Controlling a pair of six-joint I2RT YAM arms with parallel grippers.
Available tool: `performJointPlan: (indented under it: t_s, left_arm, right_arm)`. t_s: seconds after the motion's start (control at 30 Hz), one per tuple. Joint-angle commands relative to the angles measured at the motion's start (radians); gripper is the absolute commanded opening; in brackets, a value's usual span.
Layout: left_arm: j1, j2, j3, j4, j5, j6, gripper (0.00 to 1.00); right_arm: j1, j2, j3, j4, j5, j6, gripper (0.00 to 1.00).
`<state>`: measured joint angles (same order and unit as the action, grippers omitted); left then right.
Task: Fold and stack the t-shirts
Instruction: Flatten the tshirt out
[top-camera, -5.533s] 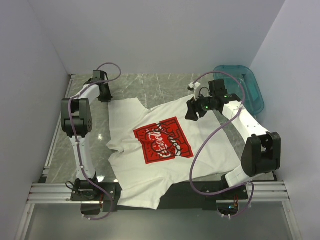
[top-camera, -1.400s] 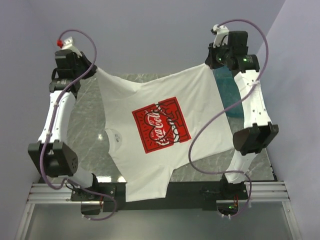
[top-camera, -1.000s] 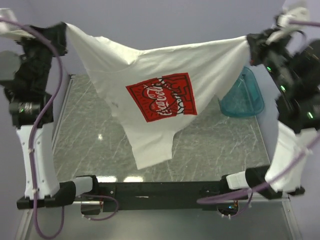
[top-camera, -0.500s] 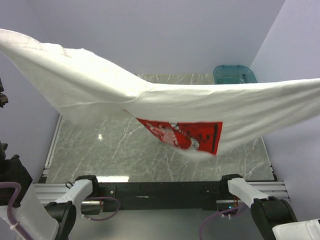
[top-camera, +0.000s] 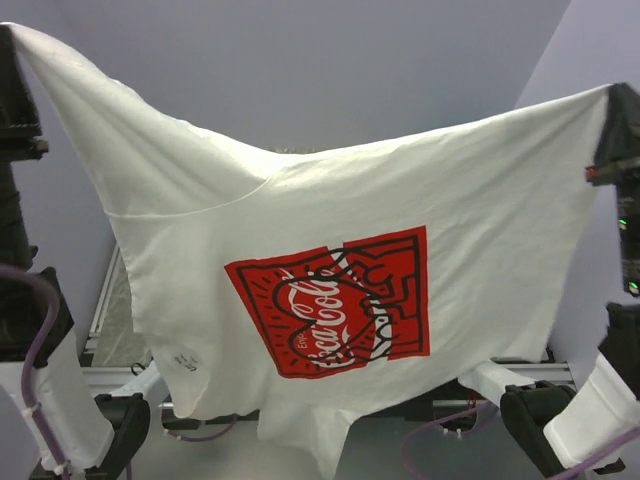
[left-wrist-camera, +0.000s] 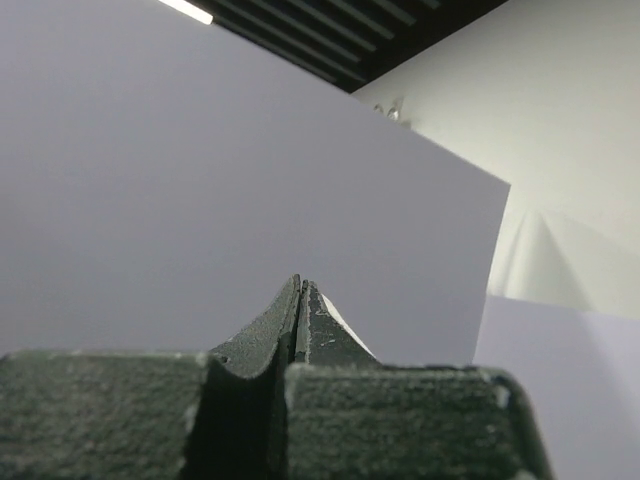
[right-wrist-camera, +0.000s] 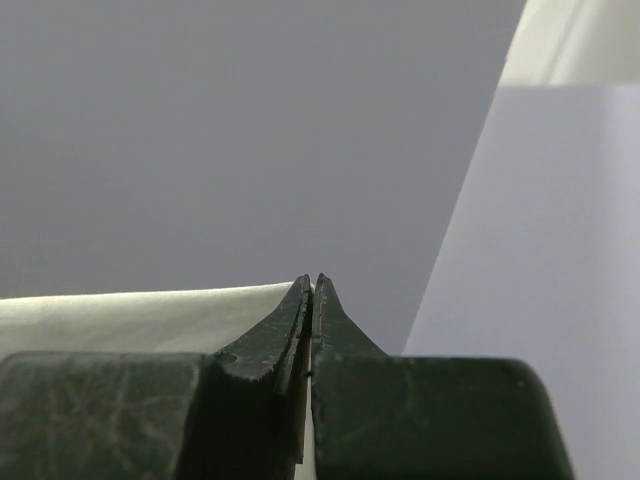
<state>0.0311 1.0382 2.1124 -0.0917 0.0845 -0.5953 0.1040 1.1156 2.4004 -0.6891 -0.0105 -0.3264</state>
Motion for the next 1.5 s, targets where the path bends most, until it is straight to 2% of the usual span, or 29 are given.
performJointPlan:
  t_s: [0.0, 0.07, 0.13, 0.2, 0.33, 0.43, 0.53, 0.6, 0.7, 0.8, 0.9, 0.93, 1.0, 1.13, 1.3, 1.47]
  left_arm:
    - [-0.003, 0.06, -0.093, 0.004, -0.02, 0.041, 0.0]
    - [-0.003, 0.056, -0.175, 0.039, -0.032, 0.048, 0.0]
    - [-0.002, 0.033, -0.326, 0.127, -0.069, 0.058, 0.0]
    - [-0.003, 0.036, -0.434, 0.17, -0.081, 0.075, 0.0]
    - [0.007, 0.1, -0.569, 0.225, -0.13, 0.097, 0.0]
    - [0.033, 0.198, -0.663, 0.293, -0.131, 0.094, 0.0]
    - [0.064, 0.381, -0.713, 0.354, -0.111, 0.054, 0.0]
    - [0.076, 0.468, -0.718, 0.388, -0.098, 0.017, 0.0]
    - [0.084, 0.653, -0.654, 0.406, -0.085, -0.034, 0.0]
    - [0.09, 0.822, -0.542, 0.379, -0.071, -0.063, 0.0]
    - [0.093, 0.946, -0.425, 0.357, -0.066, -0.083, 0.0]
    - [0.095, 1.003, -0.357, 0.35, -0.066, -0.084, 0.0]
    - [0.093, 1.058, -0.277, 0.297, -0.06, -0.084, 0.0]
    - [0.096, 1.17, -0.142, 0.265, -0.051, -0.09, 0.0]
    - [0.112, 1.227, -0.094, 0.26, -0.037, -0.104, 0.0]
    - [0.119, 1.261, -0.063, 0.254, 0.006, -0.098, 0.01]
  right_arm:
    - [-0.006, -0.014, -0.187, 0.115, -0.025, -0.011, 0.0]
    - [-0.006, 0.004, -0.233, 0.103, -0.061, -0.002, 0.0]
    - [-0.006, -0.003, -0.306, 0.135, -0.078, 0.015, 0.0]
    - [-0.004, -0.008, -0.427, 0.183, -0.112, 0.027, 0.0]
    - [-0.006, 0.012, -0.625, 0.276, -0.178, 0.046, 0.0]
    - [-0.006, 0.07, -0.812, 0.391, -0.236, 0.061, 0.0]
    - [-0.003, 0.218, -0.868, 0.503, -0.272, 0.082, 0.0]
    - [-0.001, 0.395, -0.848, 0.554, -0.287, 0.096, 0.0]
    - [-0.001, 0.654, -0.706, 0.557, -0.289, 0.138, 0.0]
    - [0.005, 0.887, -0.424, 0.501, -0.247, 0.174, 0.0]
    - [0.025, 1.051, -0.259, 0.444, -0.197, 0.17, 0.0]
    - [0.037, 1.079, -0.183, 0.439, -0.148, 0.147, 0.0]
    - [0.046, 1.141, -0.138, 0.463, -0.119, 0.118, 0.0]
    - [0.066, 1.181, -0.178, 0.589, -0.042, 0.069, 0.0]
    - [0.069, 1.259, -0.109, 0.602, 0.009, 0.078, 0.0]
    - [0.069, 1.279, -0.124, 0.611, 0.03, 0.078, 0.0]
